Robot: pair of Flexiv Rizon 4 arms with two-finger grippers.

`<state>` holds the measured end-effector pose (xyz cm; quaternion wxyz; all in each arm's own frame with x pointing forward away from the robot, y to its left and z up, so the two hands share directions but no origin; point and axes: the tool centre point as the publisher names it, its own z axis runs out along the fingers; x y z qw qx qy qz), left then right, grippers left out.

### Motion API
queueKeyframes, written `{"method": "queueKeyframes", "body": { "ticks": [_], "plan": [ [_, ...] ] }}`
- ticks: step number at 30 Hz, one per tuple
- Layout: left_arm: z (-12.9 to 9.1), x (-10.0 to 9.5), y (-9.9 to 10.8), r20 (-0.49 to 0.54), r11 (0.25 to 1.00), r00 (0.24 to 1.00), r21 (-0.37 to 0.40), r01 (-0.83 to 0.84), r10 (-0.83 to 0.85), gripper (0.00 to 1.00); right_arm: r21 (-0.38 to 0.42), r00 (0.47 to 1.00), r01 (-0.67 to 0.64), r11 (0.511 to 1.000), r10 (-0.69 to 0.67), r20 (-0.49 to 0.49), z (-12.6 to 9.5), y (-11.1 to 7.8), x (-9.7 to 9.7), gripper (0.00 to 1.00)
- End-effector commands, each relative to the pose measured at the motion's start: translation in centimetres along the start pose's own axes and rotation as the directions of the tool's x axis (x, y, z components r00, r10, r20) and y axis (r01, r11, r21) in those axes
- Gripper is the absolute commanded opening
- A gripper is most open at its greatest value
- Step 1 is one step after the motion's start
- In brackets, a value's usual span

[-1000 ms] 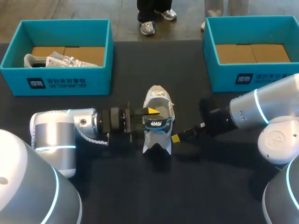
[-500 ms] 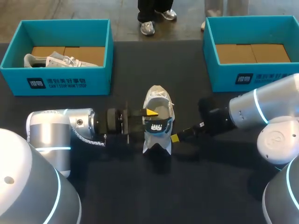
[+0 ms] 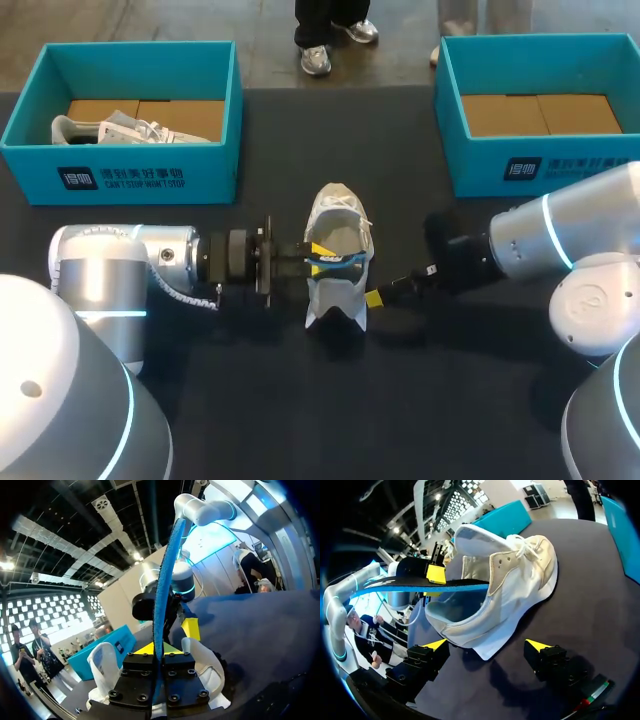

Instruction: Take the shoe out of the shoebox, open the shoe tongue, remove and reinsert the insole, then place the shoe into the shoebox

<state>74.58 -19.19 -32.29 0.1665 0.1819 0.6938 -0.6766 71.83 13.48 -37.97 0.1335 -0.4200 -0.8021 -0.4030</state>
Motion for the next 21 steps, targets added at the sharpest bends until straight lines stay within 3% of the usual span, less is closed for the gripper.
{"method": "queueKeyframes", "body": {
  "ticks": [1, 21],
  "plan": [
    [0.1, -0.3, 0.6, -0.019, 1.000, 1.000, -0.008, -0.004, 0.004, 0.00, -0.001, 1.000, 0.000, 1.000, 0.000, 0.002, 0.2, 0.0, 0.0, 1.00],
    [1.0, -1.1, 3.0, -0.046, 0.997, 0.998, -0.068, -0.035, 0.031, 0.00, -0.008, 1.000, -0.010, 1.000, 0.010, 0.002, -0.1, -0.4, -0.4, 1.00]
  ]
}}
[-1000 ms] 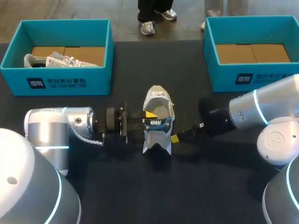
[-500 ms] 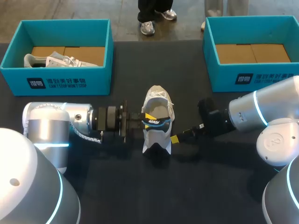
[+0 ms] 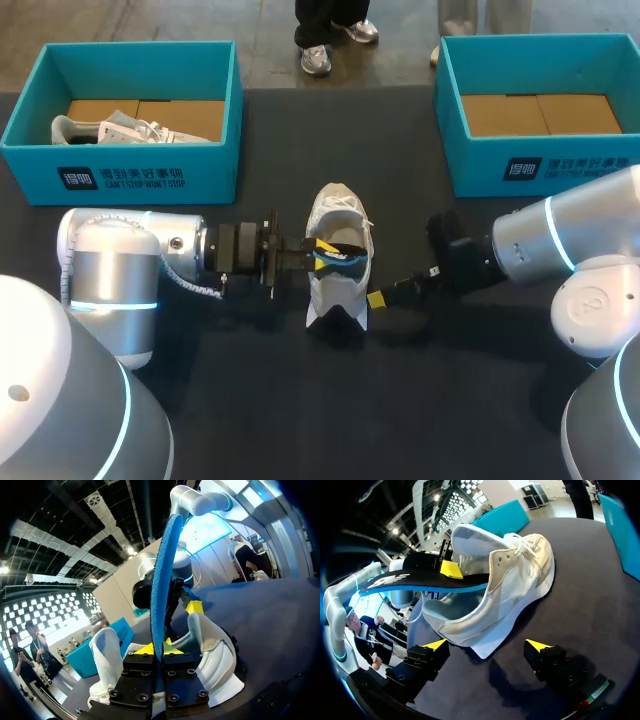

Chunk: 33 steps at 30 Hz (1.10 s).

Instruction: Take the shoe out of the shoebox, open the shoe tongue, remove and reinsert the insole, then place the shoe into the shoebox

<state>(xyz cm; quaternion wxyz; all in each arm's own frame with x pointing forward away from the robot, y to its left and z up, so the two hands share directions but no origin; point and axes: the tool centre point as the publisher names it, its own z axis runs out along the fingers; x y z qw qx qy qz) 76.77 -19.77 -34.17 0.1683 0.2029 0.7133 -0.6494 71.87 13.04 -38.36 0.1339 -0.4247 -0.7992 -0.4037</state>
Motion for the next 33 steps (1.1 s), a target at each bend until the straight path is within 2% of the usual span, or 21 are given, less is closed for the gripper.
{"method": "queueKeyframes", "body": {
  "ticks": [1, 8, 9, 10, 15, 22, 30, 32, 33],
  "plan": [
    [0.3, 0.0, 0.4, -0.004, 1.000, 1.000, -0.015, 0.002, -0.002, 0.00, -0.003, 1.000, 0.000, 1.000, 0.000, 0.000, 0.0, -0.1, 0.1, 1.00],
    [-0.1, 0.0, 0.4, 0.017, 1.000, 1.000, -0.030, 0.005, -0.005, 0.01, -0.004, 1.000, -0.005, 1.000, 0.005, 0.001, 0.0, -0.3, 0.2, 1.00],
    [-0.2, 0.0, 0.2, 0.021, 1.000, 1.000, -0.026, 0.005, -0.004, 0.21, -0.004, 1.000, -0.005, 1.000, 0.005, 0.001, 0.0, -0.3, 0.2, 1.00],
    [-0.2, 0.0, 0.0, 0.024, 1.000, 1.000, -0.023, 0.002, -0.001, 0.33, -0.004, 1.000, -0.006, 1.000, 0.006, 0.002, 0.0, -0.3, 0.2, 1.00],
    [-0.2, 0.1, -1.0, 0.028, 1.000, 1.000, 0.004, -0.007, 0.007, 0.39, -0.005, 1.000, -0.007, 1.000, 0.007, 0.003, 0.0, -0.3, 0.3, 1.00],
    [0.2, 0.4, -2.1, 0.012, 0.999, 1.000, 0.032, -0.023, 0.023, 0.37, -0.006, 1.000, -0.004, 1.000, 0.004, 0.000, 0.1, -0.3, 0.3, 1.00],
    [0.5, 0.6, -2.3, -0.007, 0.999, 1.000, 0.029, -0.026, 0.026, 0.35, -0.011, 1.000, -0.005, 1.000, 0.005, -0.001, 0.0, -0.5, 0.4, 1.00],
    [0.7, 0.7, -2.1, -0.016, 0.999, 0.999, 0.021, -0.029, 0.029, 0.31, -0.013, 1.000, -0.005, 1.000, 0.005, 0.000, -0.1, -0.6, 0.4, 1.00],
    [0.8, 0.7, -1.9, -0.020, 0.999, 0.999, 0.016, -0.030, 0.031, 0.18, -0.014, 1.000, -0.005, 1.000, 0.005, 0.000, -0.1, -0.6, 0.4, 1.00]
  ]
}}
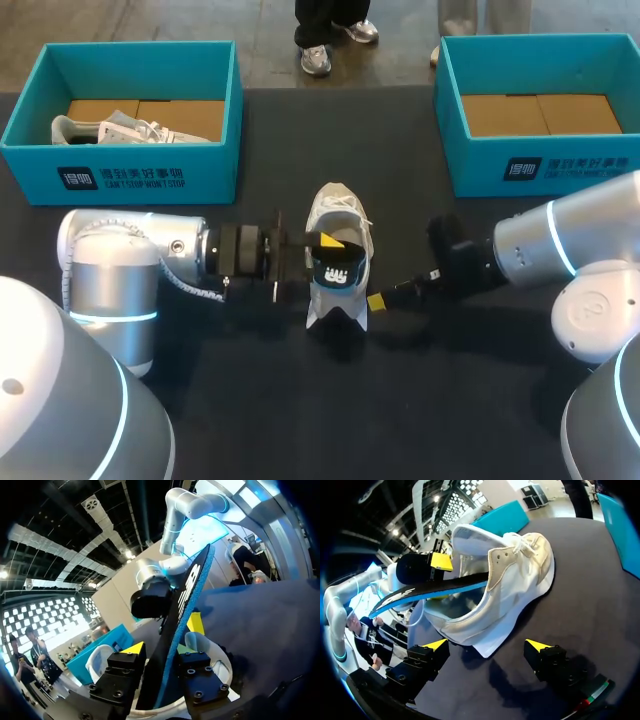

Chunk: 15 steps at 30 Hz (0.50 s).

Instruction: Take the shoe out of the shoebox, open the shoe tongue, remove and reinsert the insole, then place the shoe into the shoebox

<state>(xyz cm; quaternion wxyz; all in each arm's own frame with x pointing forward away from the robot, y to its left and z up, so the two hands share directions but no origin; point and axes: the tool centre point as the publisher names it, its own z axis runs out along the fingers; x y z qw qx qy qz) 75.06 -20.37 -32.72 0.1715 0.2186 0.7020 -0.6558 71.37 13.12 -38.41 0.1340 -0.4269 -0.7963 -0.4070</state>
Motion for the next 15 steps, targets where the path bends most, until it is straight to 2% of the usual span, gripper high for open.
{"method": "queueKeyframes", "body": {
  "ticks": [1, 2, 15],
  "plan": [
    [0.31, 0.02, 0.36, -0.015, 1.000, 1.000, -0.016, -0.003, 0.002, 0.04, -0.006, 1.000, 0.000, 1.000, 0.000, 0.003, -0.15, -0.28, 0.12, 1.00],
    [0.35, 0.04, 0.47, -0.020, 1.000, 1.000, -0.021, -0.003, 0.003, 0.00, -0.007, 1.000, -0.001, 1.000, 0.001, 0.003, -0.17, -0.32, 0.11, 1.00],
    [0.51, -0.50, 1.08, -0.015, 0.994, 1.000, -0.111, -0.018, 0.016, 0.00, -0.015, 1.000, -0.006, 1.000, 0.006, -0.003, -0.20, -0.67, -0.26, 1.00]
  ]
}}
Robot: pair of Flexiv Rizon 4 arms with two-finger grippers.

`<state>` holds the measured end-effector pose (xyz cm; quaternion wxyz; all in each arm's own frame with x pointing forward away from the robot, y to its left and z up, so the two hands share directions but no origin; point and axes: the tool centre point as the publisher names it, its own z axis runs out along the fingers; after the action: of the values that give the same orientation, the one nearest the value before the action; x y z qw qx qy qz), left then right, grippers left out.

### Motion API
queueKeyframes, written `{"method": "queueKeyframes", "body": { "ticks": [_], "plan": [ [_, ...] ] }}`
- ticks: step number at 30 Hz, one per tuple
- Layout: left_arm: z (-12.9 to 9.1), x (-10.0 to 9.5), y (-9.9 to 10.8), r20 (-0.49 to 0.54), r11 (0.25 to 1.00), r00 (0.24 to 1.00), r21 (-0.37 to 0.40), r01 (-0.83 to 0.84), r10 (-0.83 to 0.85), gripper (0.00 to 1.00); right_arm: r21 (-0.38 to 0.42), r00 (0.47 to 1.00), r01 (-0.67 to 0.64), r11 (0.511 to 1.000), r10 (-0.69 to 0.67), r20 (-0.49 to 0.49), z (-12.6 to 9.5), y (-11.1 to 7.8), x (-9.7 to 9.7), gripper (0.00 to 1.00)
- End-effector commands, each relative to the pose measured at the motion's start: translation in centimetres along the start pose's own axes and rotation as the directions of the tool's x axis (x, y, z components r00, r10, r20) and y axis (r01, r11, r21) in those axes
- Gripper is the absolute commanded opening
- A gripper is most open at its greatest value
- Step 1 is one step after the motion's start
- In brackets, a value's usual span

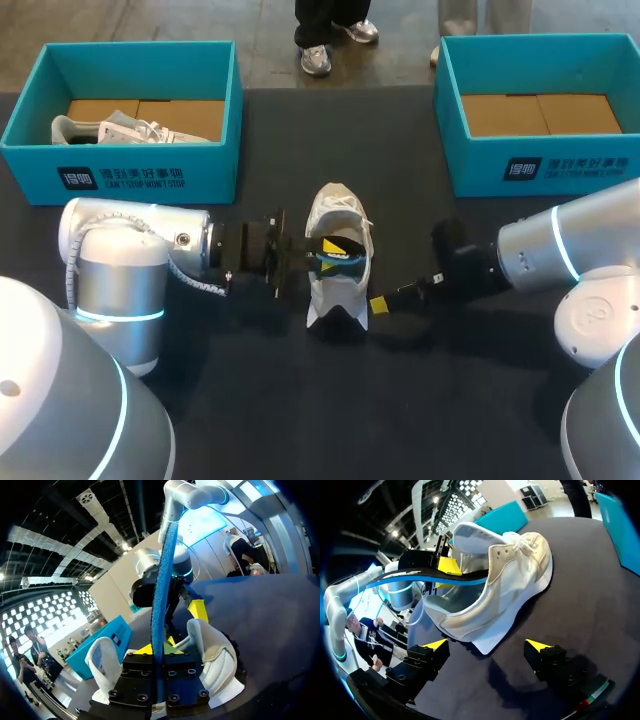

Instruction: Take the shoe out of the shoebox, open the shoe tongue, remove and reinsert the insole, then place the shoe into the shoebox

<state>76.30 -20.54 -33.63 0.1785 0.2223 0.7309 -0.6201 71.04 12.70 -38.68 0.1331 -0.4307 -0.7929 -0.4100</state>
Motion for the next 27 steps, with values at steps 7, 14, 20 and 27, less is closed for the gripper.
{"method": "queueKeyframes", "body": {
  "ticks": [7, 14, 20, 27],
  "plan": [
    [0.3, -0.2, 0.3, 0.013, 0.998, 1.000, -0.055, -0.014, 0.015, 0.00, -0.006, 1.000, 0.003, 1.000, -0.003, -0.003, -0.3, -0.1, -0.2, 1.00],
    [0.2, 0.0, 0.9, 0.004, 0.998, 1.000, -0.060, -0.016, 0.016, 0.00, -0.005, 1.000, 0.003, 1.000, -0.003, -0.002, -0.4, -0.1, -0.2, 1.00],
    [0.1, 0.1, 0.7, 0.007, 0.999, 1.000, -0.050, -0.003, 0.003, 0.00, -0.003, 1.000, -0.002, 1.000, 0.002, -0.001, -0.3, -0.2, -0.2, 1.00],
    [-0.5, -0.2, 0.7, 0.020, 0.999, 1.000, -0.051, 0.012, -0.011, 0.58, -0.002, 1.000, -0.002, 1.000, 0.002, -0.002, 0.0, 0.0, -0.2, 1.00]
  ]
}}
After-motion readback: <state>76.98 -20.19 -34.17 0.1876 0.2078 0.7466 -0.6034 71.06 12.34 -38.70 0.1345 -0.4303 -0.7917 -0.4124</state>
